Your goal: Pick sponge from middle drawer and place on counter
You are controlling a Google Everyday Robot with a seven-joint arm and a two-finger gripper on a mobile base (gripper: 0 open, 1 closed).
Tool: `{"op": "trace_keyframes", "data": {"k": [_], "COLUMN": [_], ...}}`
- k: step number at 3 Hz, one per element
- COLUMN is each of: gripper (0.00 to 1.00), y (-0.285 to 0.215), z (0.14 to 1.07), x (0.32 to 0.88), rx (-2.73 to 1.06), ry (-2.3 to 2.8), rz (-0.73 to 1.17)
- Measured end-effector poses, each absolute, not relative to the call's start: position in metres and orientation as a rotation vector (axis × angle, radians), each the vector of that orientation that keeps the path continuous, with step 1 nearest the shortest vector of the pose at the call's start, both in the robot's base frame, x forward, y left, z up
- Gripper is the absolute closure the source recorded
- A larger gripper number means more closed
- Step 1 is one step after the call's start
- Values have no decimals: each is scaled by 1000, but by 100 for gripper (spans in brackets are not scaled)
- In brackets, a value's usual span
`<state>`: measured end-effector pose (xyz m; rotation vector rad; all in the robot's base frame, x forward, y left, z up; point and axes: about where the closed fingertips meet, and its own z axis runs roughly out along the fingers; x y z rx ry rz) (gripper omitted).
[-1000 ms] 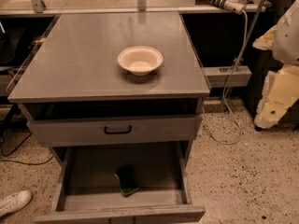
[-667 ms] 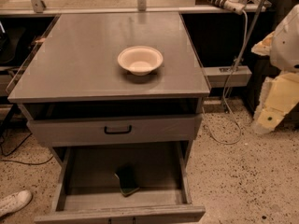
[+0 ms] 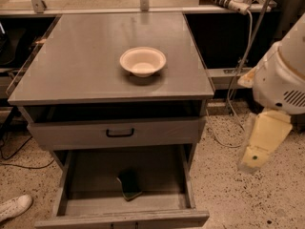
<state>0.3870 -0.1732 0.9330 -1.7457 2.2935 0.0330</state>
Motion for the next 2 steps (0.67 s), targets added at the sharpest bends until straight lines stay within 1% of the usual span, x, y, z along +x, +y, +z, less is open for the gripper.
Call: {"op": "trace_keyframes", "data": {"k": [2], "gripper": [0], "y": [-167], "z": [920], "x": [381], "rx": [-1740], "ry": [2304], "rz": [54]}}
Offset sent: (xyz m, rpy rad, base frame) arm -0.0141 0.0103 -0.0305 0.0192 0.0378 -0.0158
